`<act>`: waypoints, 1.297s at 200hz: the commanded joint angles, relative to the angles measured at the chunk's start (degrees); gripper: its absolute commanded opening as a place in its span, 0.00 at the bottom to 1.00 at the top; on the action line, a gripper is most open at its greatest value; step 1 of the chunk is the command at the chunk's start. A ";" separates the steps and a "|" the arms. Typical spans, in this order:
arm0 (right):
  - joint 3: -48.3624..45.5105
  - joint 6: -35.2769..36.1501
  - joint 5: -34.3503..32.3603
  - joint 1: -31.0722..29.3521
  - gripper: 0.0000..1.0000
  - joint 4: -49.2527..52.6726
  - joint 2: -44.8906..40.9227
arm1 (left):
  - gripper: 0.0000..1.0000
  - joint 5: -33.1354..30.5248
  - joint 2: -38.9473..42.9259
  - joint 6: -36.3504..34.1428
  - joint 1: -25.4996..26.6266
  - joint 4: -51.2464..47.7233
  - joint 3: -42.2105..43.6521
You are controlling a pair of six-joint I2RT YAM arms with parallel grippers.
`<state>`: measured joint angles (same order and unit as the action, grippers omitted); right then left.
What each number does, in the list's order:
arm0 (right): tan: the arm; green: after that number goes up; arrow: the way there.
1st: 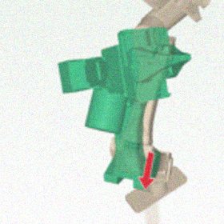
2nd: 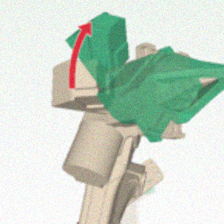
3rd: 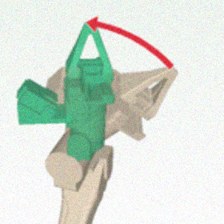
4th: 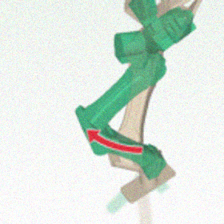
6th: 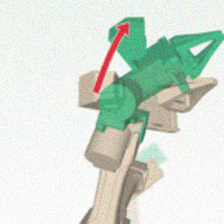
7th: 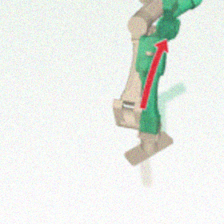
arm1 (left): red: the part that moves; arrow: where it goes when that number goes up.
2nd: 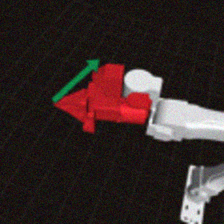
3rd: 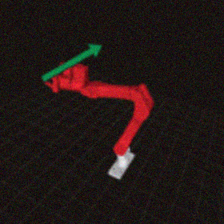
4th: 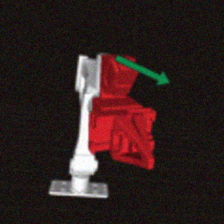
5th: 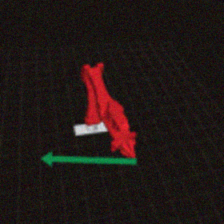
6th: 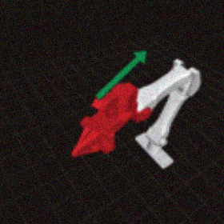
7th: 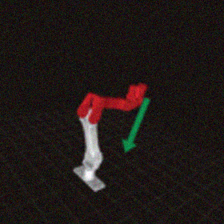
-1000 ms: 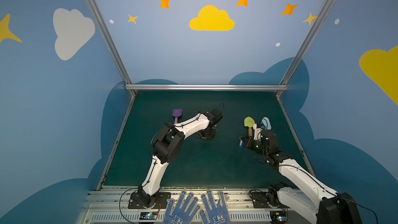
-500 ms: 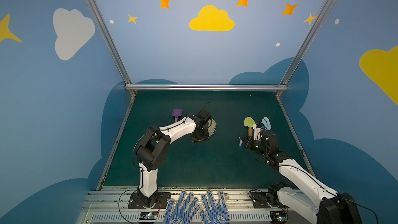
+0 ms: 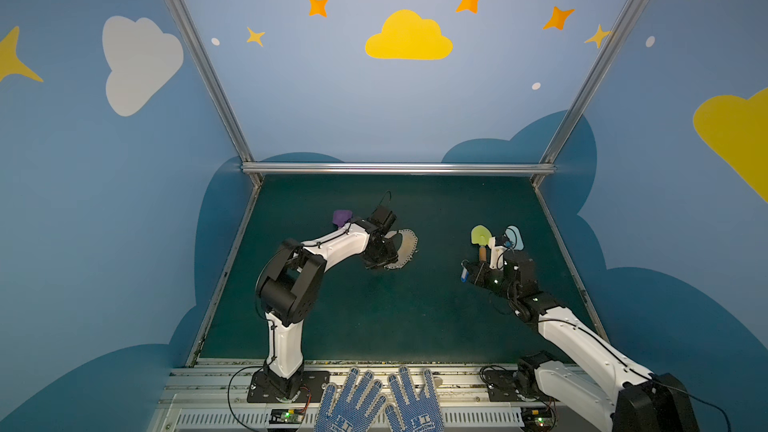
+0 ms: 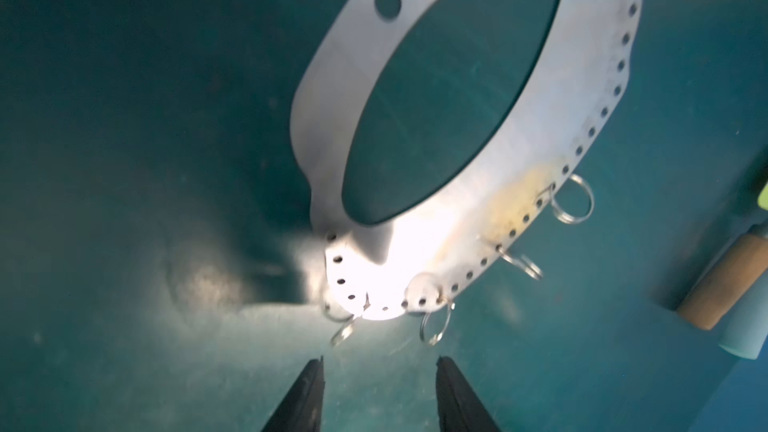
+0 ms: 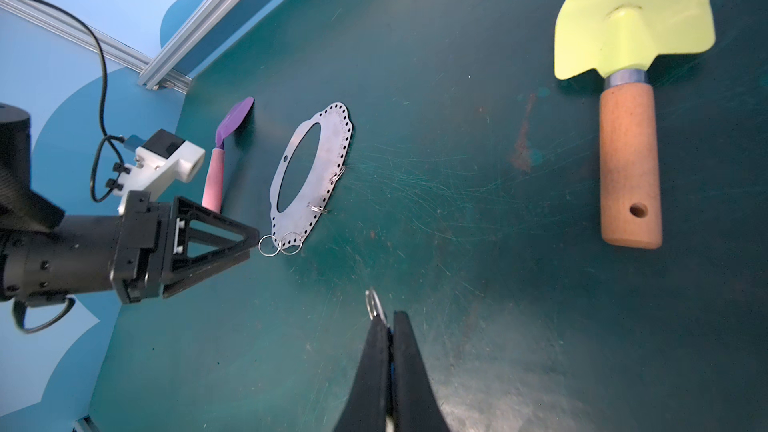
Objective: Put the keys on the keyring
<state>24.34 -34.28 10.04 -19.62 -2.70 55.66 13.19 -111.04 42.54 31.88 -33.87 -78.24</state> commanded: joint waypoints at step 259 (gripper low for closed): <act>0.13 5.15 15.71 -6.29 0.00 -17.37 6.92 | 0.04 7.34 -2.22 0.95 -1.19 7.02 0.33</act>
<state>24.34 -32.60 23.09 -23.40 -14.20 60.93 17.74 -115.07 40.97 31.11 -31.22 -78.94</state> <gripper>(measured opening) 0.056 0.047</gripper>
